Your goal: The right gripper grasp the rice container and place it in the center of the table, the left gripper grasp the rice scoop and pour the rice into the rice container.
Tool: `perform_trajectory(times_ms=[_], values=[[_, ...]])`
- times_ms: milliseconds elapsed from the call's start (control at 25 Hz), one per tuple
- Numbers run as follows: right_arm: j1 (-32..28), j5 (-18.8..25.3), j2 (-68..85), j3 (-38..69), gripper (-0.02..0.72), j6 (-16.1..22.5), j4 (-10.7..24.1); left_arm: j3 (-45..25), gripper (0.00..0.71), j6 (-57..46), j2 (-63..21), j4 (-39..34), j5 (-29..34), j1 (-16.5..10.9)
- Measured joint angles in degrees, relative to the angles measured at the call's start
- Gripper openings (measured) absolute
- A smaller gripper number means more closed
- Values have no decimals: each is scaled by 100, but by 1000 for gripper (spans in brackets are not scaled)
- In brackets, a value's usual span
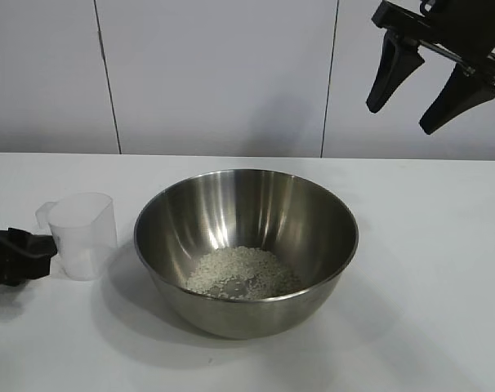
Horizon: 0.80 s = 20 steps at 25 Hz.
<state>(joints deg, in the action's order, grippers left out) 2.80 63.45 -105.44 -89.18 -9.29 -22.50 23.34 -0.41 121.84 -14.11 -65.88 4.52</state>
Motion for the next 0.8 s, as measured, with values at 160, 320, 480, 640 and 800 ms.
perform_trajectory(times_ms=[160,320,480,640,800], values=[[0,0,0,0,484,0,0,-346,392,213,-242,102,-6,0],[0,0,0,0,484,0,0,-632,392,308,-735,743,-6,0],[0,0,0,0,484,0,0,-800,392,319,-1210,1201,-6,0],[0,0,0,0,484,-2,0,-801,392,256,-1530,1009,-6,0],[0,0,0,0,484,-13,0,-756,392,131,-1729,917,-6,0]])
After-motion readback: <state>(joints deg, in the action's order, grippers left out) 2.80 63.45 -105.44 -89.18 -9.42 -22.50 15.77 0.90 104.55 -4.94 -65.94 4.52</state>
